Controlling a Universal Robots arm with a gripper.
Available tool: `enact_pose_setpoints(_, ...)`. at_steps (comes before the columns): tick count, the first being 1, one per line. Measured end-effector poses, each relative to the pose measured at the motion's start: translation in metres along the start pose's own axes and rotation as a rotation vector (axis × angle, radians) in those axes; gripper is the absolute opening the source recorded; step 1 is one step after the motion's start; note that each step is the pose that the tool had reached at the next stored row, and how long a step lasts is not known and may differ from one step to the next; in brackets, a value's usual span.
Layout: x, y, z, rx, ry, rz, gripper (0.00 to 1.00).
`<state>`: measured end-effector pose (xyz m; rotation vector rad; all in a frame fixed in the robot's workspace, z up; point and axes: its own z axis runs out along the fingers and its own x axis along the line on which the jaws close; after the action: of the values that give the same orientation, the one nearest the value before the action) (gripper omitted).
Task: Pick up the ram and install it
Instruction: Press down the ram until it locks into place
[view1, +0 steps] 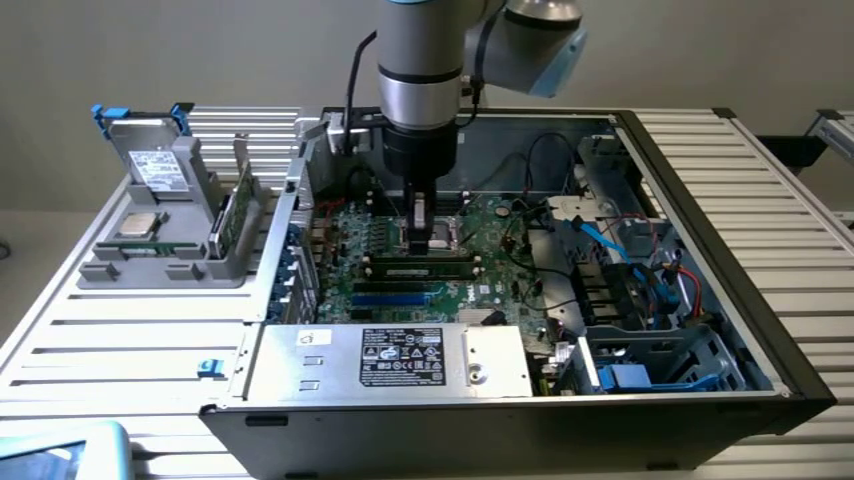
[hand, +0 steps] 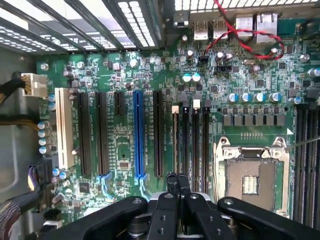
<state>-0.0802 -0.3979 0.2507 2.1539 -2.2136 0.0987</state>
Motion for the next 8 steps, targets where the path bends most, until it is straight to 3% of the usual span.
enact_pose_setpoints(4, 0.0007, -0.0039, -0.0105, -0.0005, -0.0001, 0.0, 0.11)
enact_pose_setpoints(8, 0.0008, -0.0046, -0.0114, -0.002, -0.0001, 0.0, 0.11)
